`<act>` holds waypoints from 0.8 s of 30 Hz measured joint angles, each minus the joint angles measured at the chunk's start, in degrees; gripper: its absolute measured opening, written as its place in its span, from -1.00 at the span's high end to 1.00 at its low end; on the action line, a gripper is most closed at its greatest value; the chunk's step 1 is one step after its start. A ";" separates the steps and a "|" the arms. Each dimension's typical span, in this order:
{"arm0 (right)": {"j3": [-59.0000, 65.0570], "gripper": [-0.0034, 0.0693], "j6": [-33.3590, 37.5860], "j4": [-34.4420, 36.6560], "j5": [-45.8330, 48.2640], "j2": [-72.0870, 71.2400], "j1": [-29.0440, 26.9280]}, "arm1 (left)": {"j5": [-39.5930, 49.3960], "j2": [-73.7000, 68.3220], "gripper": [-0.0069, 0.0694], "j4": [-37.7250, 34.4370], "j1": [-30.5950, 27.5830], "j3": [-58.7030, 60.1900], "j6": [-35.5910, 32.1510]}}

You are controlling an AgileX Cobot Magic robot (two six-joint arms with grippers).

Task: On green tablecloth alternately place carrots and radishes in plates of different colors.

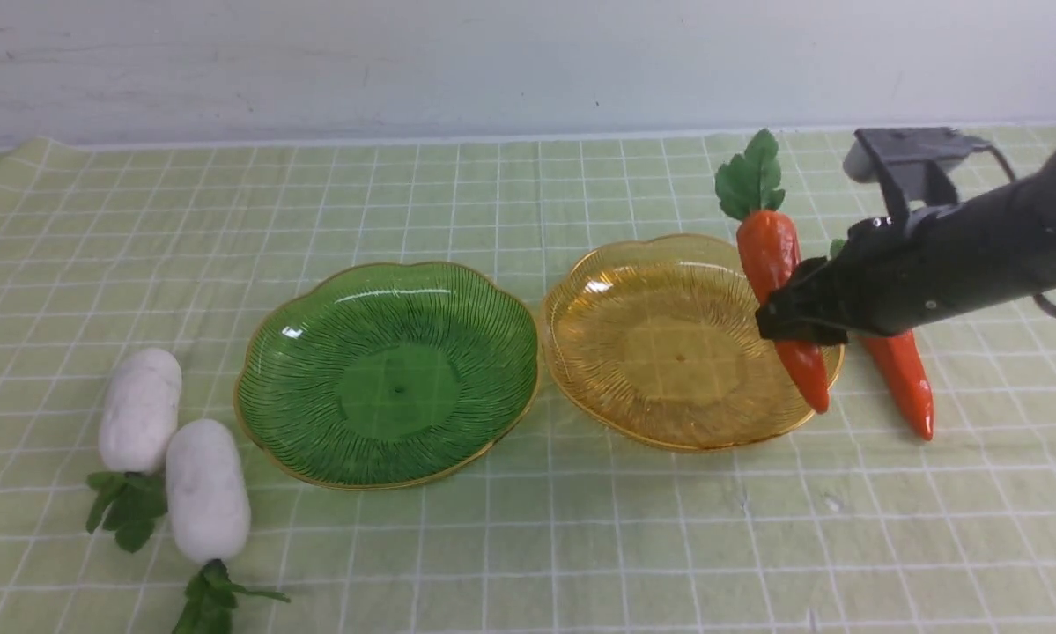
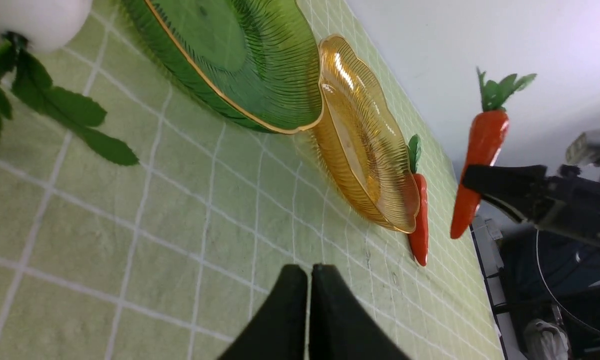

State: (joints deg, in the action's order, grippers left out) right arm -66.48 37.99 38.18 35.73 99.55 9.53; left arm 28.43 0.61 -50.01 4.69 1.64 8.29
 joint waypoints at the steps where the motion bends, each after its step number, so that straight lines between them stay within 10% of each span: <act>1: -0.33 0.17 0.00 -0.45 -0.80 1.38 0.00 | 0.00 0.00 0.84 0.00 0.00 0.00 0.00; 11: -1.35 -0.63 -0.74 -0.57 -4.09 6.83 -0.11 | 0.57 0.00 0.84 -2.25 0.00 0.00 0.10; 24: -4.65 -0.71 -8.79 -11.07 0.34 5.99 -10.41 | 1.29 0.00 0.84 -3.24 0.00 0.00 0.10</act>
State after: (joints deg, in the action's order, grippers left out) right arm -71.13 29.20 27.12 36.07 105.53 -0.88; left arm 29.72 0.61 -53.25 4.69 1.64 8.39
